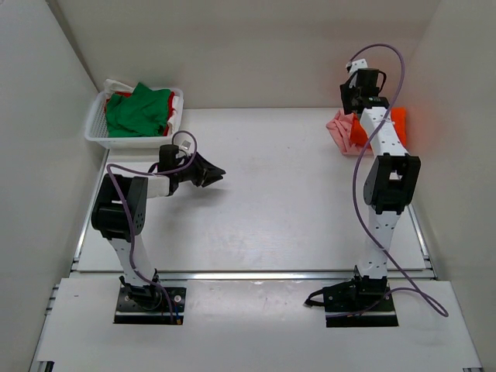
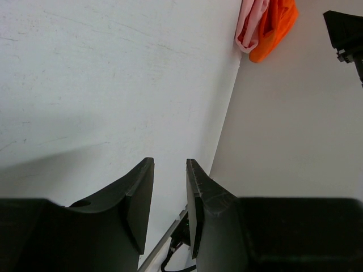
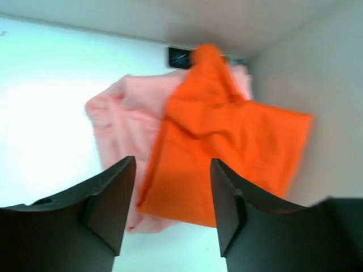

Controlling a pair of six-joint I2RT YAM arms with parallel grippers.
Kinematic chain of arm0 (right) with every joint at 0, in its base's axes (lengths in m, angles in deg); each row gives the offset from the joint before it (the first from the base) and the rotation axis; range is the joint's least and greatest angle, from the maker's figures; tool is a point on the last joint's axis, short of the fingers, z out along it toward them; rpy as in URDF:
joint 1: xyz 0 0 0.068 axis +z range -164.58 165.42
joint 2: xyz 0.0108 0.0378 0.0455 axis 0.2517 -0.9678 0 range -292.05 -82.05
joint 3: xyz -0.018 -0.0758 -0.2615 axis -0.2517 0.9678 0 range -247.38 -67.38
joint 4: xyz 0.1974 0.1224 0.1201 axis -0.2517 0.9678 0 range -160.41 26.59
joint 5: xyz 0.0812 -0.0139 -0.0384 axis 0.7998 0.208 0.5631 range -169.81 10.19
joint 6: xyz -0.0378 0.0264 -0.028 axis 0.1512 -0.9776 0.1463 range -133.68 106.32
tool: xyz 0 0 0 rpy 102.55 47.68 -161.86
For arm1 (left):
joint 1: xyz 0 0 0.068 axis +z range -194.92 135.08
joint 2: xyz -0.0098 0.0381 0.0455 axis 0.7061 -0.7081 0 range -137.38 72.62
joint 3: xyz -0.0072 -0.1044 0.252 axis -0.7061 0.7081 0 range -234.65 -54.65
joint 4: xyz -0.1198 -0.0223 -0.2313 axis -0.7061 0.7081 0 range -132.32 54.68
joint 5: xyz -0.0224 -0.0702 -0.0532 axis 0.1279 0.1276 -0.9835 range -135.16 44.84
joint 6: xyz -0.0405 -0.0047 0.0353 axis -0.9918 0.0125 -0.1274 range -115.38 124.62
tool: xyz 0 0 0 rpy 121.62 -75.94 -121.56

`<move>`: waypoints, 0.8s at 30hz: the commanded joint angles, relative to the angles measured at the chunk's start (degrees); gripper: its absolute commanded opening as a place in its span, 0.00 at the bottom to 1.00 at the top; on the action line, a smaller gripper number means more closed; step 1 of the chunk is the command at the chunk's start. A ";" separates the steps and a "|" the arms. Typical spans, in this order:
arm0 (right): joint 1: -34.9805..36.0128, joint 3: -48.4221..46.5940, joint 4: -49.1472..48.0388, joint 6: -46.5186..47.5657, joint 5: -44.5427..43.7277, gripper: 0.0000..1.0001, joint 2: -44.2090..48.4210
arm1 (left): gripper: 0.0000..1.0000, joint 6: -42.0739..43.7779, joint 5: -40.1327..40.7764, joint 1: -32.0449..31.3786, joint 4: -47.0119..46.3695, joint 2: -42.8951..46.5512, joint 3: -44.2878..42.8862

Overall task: Fold and stack the t-shirts
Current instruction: Put the neatly folded tshirt into the corner of the board with the right arm

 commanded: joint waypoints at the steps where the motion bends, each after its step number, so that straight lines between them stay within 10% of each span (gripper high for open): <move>1: -0.02 -2.45 3.20 -3.43 3.79 0.51 -4.30 | 0.41 -0.18 -1.40 0.03 -2.76 3.75 0.97; 24: -2.22 -6.33 8.84 -10.46 -1.74 0.51 -10.65 | 0.40 -0.97 -2.01 0.74 -4.35 4.37 3.95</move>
